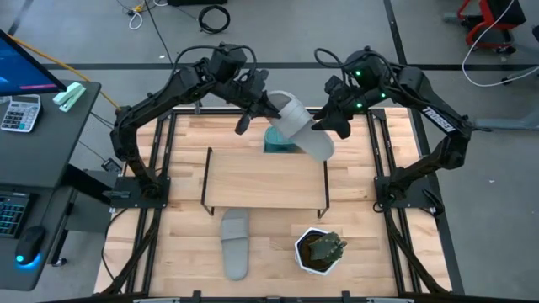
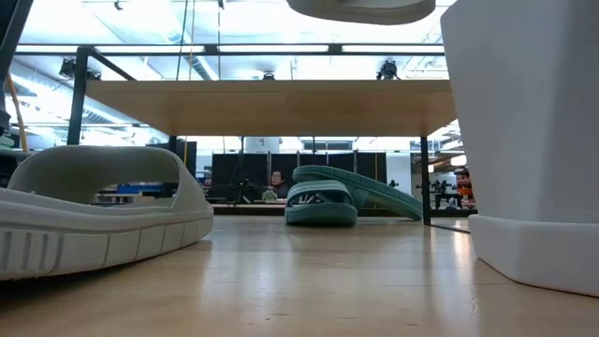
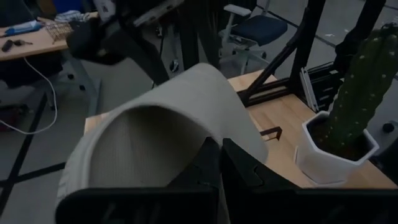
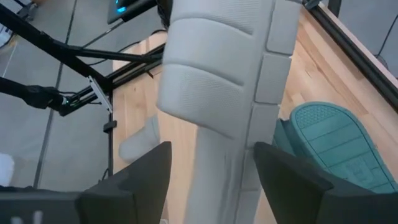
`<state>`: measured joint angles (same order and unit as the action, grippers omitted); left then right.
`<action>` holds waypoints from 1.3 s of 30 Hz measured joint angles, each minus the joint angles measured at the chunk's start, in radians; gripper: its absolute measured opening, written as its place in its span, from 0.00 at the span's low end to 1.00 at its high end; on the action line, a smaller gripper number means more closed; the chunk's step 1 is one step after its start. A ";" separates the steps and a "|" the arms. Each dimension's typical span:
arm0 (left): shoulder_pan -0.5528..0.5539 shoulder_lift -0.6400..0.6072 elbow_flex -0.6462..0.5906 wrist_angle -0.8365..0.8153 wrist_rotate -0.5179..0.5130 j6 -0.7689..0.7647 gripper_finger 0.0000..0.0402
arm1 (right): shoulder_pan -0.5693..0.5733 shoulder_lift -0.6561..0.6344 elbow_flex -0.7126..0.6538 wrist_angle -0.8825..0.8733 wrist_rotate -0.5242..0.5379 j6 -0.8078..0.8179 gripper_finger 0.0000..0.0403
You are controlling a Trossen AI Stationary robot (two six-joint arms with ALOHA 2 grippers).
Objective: Pick and place slides into the shelf
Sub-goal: Put the bottom gray slipper on the shelf
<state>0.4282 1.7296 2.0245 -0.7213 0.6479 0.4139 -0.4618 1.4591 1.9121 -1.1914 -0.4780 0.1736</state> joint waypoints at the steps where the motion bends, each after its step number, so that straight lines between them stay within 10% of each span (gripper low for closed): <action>1: 0.000 0.000 0.000 0.002 0.000 -0.001 0.02 | 0.000 0.000 0.000 -0.004 0.009 -0.012 0.60; 26: -0.029 -0.001 -0.001 0.070 0.049 -0.028 0.02 | 0.001 -0.015 0.000 -0.019 0.105 -0.019 0.57; 39: -0.046 0.004 -0.001 0.065 0.053 -0.046 0.01 | 0.001 -0.014 0.000 0.008 0.029 -0.017 0.22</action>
<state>0.3824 1.7340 2.0239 -0.6567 0.7006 0.3683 -0.4610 1.4456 1.9121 -1.1835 -0.4490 0.1570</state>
